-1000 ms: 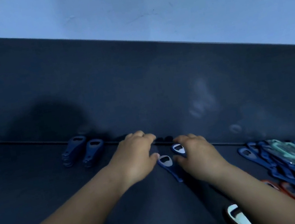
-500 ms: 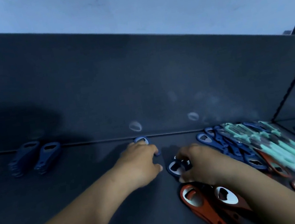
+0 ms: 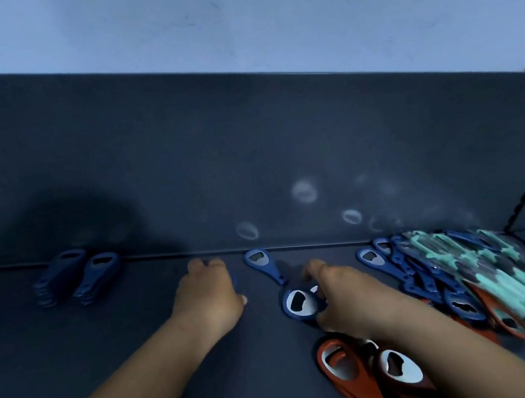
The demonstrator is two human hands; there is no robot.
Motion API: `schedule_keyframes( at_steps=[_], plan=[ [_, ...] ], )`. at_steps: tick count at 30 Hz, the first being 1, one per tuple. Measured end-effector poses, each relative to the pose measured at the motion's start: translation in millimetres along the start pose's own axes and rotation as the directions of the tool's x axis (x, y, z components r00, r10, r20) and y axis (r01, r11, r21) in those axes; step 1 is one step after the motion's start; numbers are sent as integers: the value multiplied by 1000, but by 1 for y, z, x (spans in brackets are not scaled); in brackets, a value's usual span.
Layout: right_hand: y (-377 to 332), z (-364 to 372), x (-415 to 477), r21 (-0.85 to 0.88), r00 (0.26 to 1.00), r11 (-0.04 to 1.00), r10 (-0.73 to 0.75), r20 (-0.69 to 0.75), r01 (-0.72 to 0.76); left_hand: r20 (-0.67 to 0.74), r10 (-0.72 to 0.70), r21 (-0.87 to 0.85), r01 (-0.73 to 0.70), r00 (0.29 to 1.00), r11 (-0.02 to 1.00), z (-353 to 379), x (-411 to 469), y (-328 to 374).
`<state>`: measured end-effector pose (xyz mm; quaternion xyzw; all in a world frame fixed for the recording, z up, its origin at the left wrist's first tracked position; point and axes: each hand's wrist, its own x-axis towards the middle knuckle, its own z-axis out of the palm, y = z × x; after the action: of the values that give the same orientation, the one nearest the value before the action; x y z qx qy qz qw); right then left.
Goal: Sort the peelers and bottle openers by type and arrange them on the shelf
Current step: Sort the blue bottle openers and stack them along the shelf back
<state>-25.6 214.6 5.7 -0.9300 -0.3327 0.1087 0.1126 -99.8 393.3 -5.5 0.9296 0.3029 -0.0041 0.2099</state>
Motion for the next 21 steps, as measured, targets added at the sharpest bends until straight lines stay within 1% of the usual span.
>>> schedule_keyframes(
  at_steps=[2, 5, 8, 10, 12, 13, 14, 15, 17, 19, 21],
  plan=[
    [-1, -3, 3, 59, 999, 998, -17, 45, 14, 44, -25, -54, 27, 999, 998, -6, 0, -5],
    [-5, -3, 15, 214, 999, 977, -25, 32, 17, 102, -71, -94, 80, 992, 992, -13, 1, -12],
    [-14, -6, 33, 487, 999, 873, 15, -32, 3, 104, -81, -82, 89, 991, 993, -16, 2, -16],
    [-23, -11, 46, 578, 997, 816, 59, -50, -19, 120, -66, -89, 77, 991, 993, -16, 3, -19],
    [-29, -12, 61, 617, 996, 786, 88, -30, -51, 127, -43, -187, 67, 991, 980, -13, 4, -24],
    [-32, -10, 68, 615, 995, 785, 99, -16, -68, 114, -40, -277, 70, 993, 958, -12, 4, -26],
    [-34, -7, 75, 589, 994, 804, 112, -7, -86, 92, -44, -375, 76, 995, 924, -12, 4, -28],
    [-35, -3, 81, 543, 992, 833, 123, 1, -104, 84, -58, -489, 92, 995, 868, -12, 4, -28],
    [-36, 4, 89, 466, 988, 873, 154, 17, -144, 140, -99, -674, 168, 985, 719, -14, 3, -25],
    [-38, 6, 92, 440, 984, 882, 177, 22, -169, 219, -122, -774, 249, 968, 582, -16, 4, -22],
    [-40, 6, 93, 382, 982, 906, 188, 21, -182, 258, -114, -842, 281, 959, 461, -15, 4, -21]
  ],
)
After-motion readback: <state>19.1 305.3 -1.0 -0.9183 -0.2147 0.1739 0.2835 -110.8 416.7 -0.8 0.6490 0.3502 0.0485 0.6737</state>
